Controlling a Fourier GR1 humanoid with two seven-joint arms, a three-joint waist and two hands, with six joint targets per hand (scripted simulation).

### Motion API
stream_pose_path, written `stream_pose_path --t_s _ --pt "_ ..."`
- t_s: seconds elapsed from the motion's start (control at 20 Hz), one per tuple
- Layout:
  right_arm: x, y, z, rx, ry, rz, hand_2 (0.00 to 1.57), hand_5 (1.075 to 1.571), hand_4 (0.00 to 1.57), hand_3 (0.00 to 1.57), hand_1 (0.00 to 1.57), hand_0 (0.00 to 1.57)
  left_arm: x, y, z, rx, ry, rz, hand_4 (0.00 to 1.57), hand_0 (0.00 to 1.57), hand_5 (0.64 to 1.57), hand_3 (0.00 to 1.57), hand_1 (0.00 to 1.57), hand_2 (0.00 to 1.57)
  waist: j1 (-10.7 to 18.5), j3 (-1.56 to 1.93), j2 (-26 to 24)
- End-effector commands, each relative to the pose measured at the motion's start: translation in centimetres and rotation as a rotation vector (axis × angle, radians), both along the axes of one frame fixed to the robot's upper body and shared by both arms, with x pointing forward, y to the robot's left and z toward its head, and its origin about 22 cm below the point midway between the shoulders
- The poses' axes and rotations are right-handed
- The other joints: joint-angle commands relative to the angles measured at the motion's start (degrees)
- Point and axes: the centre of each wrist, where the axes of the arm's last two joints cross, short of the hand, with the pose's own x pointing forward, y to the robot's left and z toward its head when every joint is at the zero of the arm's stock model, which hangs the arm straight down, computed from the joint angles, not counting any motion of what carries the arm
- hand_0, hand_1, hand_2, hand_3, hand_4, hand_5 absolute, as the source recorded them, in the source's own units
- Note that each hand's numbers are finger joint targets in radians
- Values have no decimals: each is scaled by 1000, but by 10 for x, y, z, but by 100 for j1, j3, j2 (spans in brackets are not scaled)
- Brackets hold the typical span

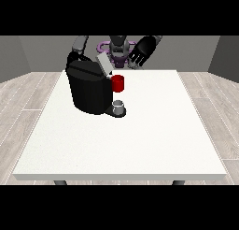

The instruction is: Insert the coffee pod into the coffee machine and close the lid

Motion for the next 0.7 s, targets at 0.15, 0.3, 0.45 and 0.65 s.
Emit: stream_pose_path --t_s 0.15,0.3,0.45,0.65 --pt "19 -5 27 -14 -60 -17 0 1571 0 0 0 0 9 -12 63 -22 -56 7 470 1216 1571 1256 1216 1265 -203 0 318" --pt "22 2 44 -4 -99 2 0 1571 269 0 0 0 10 5 72 -9 -113 37 487 1203 1571 1262 1203 1267 -401 -1 671" --pt "29 -7 56 23 -165 -8 0 1571 186 0 0 0 8 15 97 -11 -175 75 475 1222 1571 1238 1222 1288 -474 1 943" --pt "27 14 48 -5 -148 -1 0 1571 0 0 0 0 13 -14 97 -16 -144 46 478 1290 1571 1261 1290 1319 -497 1 963"
